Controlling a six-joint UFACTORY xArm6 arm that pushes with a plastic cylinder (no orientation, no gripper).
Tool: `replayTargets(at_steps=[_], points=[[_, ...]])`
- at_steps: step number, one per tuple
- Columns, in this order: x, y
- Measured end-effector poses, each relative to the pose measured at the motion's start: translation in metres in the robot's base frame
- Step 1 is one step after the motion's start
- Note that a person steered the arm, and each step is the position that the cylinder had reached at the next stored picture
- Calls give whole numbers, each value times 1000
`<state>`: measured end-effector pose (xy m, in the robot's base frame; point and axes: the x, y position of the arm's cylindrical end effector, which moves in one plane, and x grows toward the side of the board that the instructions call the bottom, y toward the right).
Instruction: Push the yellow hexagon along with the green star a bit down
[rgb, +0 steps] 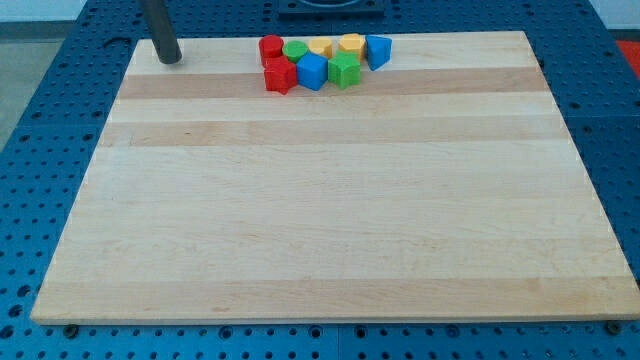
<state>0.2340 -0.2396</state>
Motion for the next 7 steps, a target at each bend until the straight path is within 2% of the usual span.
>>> replayTargets(at_steps=[2, 4, 5, 6, 7], points=[[-41, 7], [-43, 26], [-42, 47], [-42, 93], [-43, 94]])
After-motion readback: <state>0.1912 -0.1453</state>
